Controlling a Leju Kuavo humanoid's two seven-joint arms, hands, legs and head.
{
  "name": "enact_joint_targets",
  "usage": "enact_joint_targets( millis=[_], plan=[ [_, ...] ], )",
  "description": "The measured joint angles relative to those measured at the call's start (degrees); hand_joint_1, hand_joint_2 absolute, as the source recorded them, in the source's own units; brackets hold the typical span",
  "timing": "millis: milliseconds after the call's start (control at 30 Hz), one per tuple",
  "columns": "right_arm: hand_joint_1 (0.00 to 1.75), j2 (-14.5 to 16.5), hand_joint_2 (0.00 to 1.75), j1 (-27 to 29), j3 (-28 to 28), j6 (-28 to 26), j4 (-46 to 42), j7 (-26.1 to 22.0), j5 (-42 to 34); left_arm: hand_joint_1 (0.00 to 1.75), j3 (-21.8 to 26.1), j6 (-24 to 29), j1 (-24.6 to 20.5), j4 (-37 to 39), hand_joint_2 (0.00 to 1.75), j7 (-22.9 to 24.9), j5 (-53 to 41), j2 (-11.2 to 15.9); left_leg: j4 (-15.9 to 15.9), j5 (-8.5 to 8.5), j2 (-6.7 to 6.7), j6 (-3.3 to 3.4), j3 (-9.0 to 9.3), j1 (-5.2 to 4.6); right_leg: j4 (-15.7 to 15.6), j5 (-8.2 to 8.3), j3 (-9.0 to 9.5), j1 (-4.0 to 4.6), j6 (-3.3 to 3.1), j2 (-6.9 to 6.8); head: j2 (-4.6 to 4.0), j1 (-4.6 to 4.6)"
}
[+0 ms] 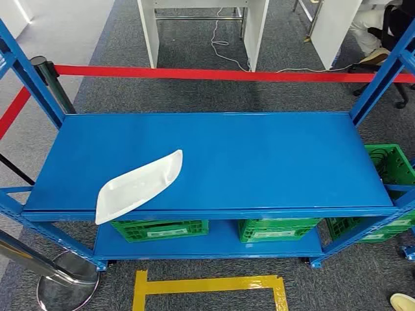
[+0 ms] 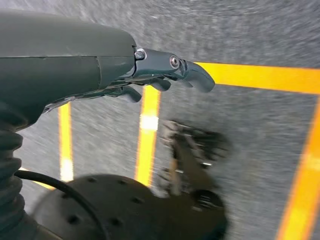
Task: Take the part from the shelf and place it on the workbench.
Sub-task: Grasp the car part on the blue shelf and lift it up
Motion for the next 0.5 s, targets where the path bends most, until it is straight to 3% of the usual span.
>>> enact_joint_targets(
  millis=[300, 500],
  plan=[
    [0.00, 0.69, 1.75, -2.31, -6.66, -1.24, 3.03, -3.44, -1.19, 0.00, 2.90, 1.38, -2.64, 2.55, 1.75, -11.85, 9.46, -0.45, 0.00, 0.00, 0.00, 0.00, 0.00, 0.01, 0.02, 0.00, 0.00, 0.00, 0.00, 0.00, 0.00, -0.01],
    [0.00, 0.92, 1.75, -3.06, -9.55, -2.30, 4.31, -4.96, -0.82, 0.00, 10.33, 2.39, -3.01, 0.92, 1.75, -19.75, 10.44, -0.76, 0.00, 0.00, 0.00, -0.01, 0.00, 0.00, 0.02, 0.00, 0.00, 0.00, 0.00, 0.00, 0.00, -0.01]
  ],
)
